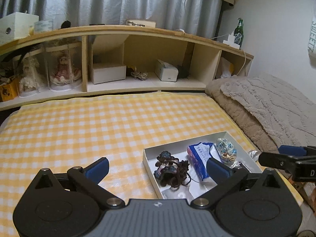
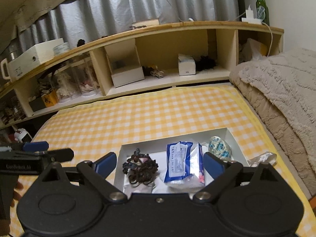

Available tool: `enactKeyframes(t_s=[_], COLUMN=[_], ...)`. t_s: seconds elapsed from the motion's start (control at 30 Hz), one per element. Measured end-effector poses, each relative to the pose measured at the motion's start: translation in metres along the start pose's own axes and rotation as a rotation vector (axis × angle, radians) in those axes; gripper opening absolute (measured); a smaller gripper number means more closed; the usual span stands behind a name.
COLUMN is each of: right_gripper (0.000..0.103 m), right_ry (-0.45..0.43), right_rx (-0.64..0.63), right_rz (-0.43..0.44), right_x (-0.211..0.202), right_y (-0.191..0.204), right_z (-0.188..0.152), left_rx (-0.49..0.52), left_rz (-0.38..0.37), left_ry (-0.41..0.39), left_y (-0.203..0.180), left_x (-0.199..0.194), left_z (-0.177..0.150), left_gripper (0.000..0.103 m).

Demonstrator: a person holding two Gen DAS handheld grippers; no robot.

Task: Organize soft objects

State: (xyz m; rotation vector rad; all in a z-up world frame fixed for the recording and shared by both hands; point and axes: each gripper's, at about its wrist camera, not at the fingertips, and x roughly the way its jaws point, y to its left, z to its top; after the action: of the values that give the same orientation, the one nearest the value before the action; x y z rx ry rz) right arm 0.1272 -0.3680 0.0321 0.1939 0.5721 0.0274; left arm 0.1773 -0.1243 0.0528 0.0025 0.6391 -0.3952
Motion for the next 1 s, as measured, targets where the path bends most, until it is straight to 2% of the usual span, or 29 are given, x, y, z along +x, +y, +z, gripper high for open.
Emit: enactKeyframes(t_s=[0.23, 0.4, 0.63, 0.8, 1.0], right_gripper=[0.099, 0.101, 0.103, 0.103, 0.103], right_ry=[-0.030, -0.047, -0.050, -0.036, -0.044], right_rx=[-0.010, 0.002, -0.013, -0.023, -0.052], right_rz=[-0.005, -0.025, -0.084, -0.101, -0.139], right_x=[-0.034, -0.051, -0.062, -0.065, -0.070], right_y=[0.010, 0.009, 0.010, 0.014, 0.023], right_z=[-0.017, -0.031, -0.057, -0.075, -0.087], left_rx=[0.002, -0.013, 0.002, -0.019, 0.010], left_rz=[-0.001, 0.035, 0.106, 0.104, 0.114], left_ry=[-0.012, -0.021, -0.014, -0.006, -0.010], left_y=[0.002, 0.005, 0.006, 0.007, 0.001], left_x=[-0.035, -0.051, -0.060, -0.064, -0.067], left_z=[-0.018, -0.036, -0.061, -0.073, -0.087], left_gripper=[0.103, 0.103, 0.103, 0.103, 0.103])
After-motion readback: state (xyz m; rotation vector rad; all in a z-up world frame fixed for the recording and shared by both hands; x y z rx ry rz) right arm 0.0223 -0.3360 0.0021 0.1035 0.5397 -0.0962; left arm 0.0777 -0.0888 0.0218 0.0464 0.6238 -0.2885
